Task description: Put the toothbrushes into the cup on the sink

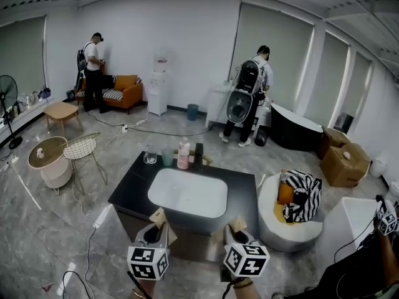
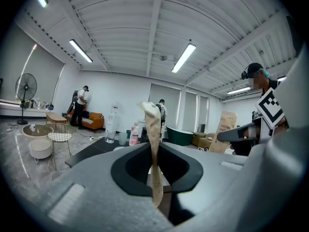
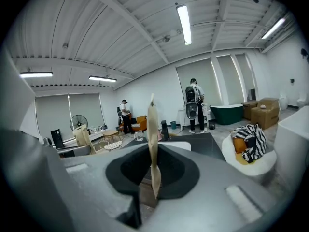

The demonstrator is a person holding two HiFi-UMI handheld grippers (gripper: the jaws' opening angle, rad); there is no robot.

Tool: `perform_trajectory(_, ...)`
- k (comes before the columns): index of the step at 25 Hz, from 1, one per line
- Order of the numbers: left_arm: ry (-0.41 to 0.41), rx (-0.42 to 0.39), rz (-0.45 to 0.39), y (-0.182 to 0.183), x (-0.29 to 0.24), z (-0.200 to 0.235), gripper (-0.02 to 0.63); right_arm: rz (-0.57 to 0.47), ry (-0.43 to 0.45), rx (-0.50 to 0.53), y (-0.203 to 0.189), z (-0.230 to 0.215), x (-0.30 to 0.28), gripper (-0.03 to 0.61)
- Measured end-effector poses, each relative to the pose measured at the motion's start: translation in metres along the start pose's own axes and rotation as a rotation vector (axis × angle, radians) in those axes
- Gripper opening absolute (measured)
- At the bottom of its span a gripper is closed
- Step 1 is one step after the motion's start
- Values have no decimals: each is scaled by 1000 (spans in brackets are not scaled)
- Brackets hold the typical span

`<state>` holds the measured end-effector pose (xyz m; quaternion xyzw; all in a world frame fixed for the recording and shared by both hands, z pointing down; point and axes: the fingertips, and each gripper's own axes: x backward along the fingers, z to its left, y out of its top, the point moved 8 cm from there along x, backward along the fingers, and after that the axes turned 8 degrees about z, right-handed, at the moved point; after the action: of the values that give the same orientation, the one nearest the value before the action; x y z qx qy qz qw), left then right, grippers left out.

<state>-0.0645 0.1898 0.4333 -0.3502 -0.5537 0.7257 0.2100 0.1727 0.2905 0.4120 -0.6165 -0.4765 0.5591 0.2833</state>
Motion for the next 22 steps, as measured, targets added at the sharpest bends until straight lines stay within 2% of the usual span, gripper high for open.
perform_trajectory(8,39,-22,-12,12,-30,4,35,-4,55,-12,16,-17,-37,38)
perform_trajectory(16,78,7,20,3,-40,15,35,44,87,-29,10,-21,-62,38)
perform_trajectory(22,77,26,27,8,-61,23,35,59,86,-35,20,-26,-82,38)
